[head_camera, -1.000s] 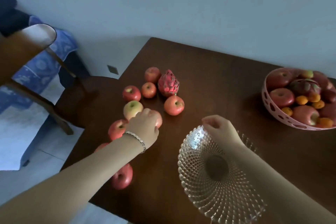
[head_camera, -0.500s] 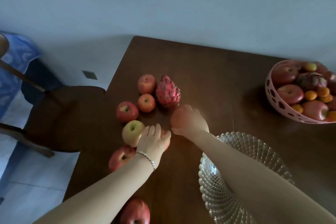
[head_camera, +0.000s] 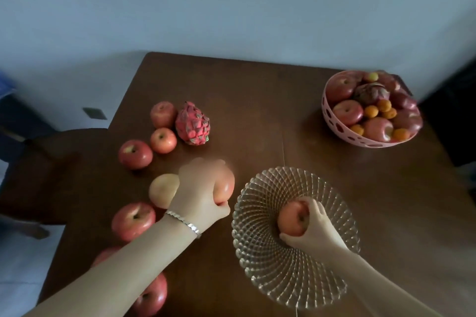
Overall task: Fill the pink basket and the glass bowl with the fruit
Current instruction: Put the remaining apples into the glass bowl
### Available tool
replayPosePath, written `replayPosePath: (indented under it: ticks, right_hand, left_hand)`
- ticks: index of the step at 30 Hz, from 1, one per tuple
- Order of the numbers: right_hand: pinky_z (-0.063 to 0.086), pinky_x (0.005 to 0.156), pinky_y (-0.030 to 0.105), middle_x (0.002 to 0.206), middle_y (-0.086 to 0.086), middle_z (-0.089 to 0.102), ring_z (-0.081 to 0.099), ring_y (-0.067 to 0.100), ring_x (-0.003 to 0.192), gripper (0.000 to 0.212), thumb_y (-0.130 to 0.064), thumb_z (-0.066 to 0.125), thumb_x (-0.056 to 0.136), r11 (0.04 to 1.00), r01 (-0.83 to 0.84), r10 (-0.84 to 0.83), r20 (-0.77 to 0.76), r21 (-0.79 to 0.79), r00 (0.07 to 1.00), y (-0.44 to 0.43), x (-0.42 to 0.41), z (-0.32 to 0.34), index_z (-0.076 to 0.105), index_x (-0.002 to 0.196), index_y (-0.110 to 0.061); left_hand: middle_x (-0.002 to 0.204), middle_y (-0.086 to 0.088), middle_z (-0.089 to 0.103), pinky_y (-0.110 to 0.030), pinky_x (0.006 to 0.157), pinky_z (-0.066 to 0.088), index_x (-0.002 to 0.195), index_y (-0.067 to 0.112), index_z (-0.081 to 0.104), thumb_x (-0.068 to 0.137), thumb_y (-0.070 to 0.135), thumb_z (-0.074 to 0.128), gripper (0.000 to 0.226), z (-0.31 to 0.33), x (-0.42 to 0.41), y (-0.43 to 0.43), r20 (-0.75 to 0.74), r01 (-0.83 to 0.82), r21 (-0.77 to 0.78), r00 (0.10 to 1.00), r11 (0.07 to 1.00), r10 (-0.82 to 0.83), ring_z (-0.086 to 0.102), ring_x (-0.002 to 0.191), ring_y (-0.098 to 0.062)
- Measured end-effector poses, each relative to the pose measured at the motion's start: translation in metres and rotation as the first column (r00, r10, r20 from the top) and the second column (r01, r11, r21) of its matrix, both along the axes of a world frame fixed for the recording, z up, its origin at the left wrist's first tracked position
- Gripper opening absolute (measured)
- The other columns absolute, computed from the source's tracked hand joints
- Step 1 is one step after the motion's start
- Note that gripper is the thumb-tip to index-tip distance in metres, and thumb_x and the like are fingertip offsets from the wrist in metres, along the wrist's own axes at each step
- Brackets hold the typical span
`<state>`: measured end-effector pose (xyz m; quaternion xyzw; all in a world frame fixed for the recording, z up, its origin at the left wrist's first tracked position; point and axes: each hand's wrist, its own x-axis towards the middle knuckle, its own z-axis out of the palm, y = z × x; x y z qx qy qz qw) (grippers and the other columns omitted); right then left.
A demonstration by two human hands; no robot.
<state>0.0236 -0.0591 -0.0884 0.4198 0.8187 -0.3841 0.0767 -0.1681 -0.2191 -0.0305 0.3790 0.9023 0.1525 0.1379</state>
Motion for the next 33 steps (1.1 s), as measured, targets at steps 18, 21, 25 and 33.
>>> replayPosePath:
  ticks: [18, 21, 25, 33]
  right_hand:
    - [0.047, 0.097, 0.032, 0.118, -0.004, 0.058, 0.057, 0.013, 0.110, 0.052, -0.029, 0.070, 0.080, 0.868, -0.193, 0.076, -0.262, -0.458, 0.962, 0.028, -0.009, 0.050, 0.045, 0.126, -0.027]
    - [0.055, 0.086, 0.034, 0.104, -0.001, 0.065, 0.064, 0.018, 0.098, 0.036, -0.023, 0.077, 0.073, 0.887, -0.091, -0.041, -0.274, -0.452, 0.961, 0.038, -0.014, 0.047, 0.057, 0.102, -0.030]
    - [0.056, 0.078, 0.030, 0.114, 0.009, 0.060, 0.062, 0.022, 0.101, 0.069, -0.038, 0.079, 0.067, 0.808, 0.206, -0.382, -0.224, -0.552, 0.897, 0.061, -0.019, 0.028, 0.049, 0.123, -0.012]
    - [0.049, 0.097, 0.045, 0.108, 0.005, 0.057, 0.057, 0.024, 0.107, 0.075, -0.034, 0.081, 0.066, 0.730, 0.354, -0.529, -0.156, -0.585, 0.834, 0.056, -0.031, -0.008, 0.045, 0.127, -0.007]
  left_hand:
    - [0.141, 0.010, 0.031, -0.024, 0.107, 0.030, 0.146, 0.033, 0.006, 0.075, 0.028, 0.071, 0.096, 0.003, 0.101, 0.059, 0.052, 0.294, 0.107, 0.952, 0.950, -0.301, 0.029, 0.129, -0.017]
    - [0.143, 0.004, 0.036, -0.021, 0.106, 0.027, 0.143, 0.033, 0.008, 0.073, 0.021, 0.073, 0.097, -0.002, 0.108, 0.067, 0.011, 0.308, 0.234, 0.948, 0.922, -0.319, 0.036, 0.130, -0.020]
    - [0.152, 0.000, 0.017, -0.022, 0.108, 0.028, 0.147, 0.023, 0.009, 0.080, 0.037, 0.066, 0.089, -0.013, 0.108, 0.070, 0.430, -0.125, 0.113, 0.900, 0.986, 0.065, 0.027, 0.138, -0.016]
    - [0.133, -0.012, 0.046, -0.048, 0.081, 0.057, 0.126, 0.021, 0.038, 0.084, 0.031, 0.061, 0.049, -0.059, 0.119, 0.079, 0.856, -0.505, -0.163, 0.355, 0.847, 0.376, 0.055, 0.113, -0.034]
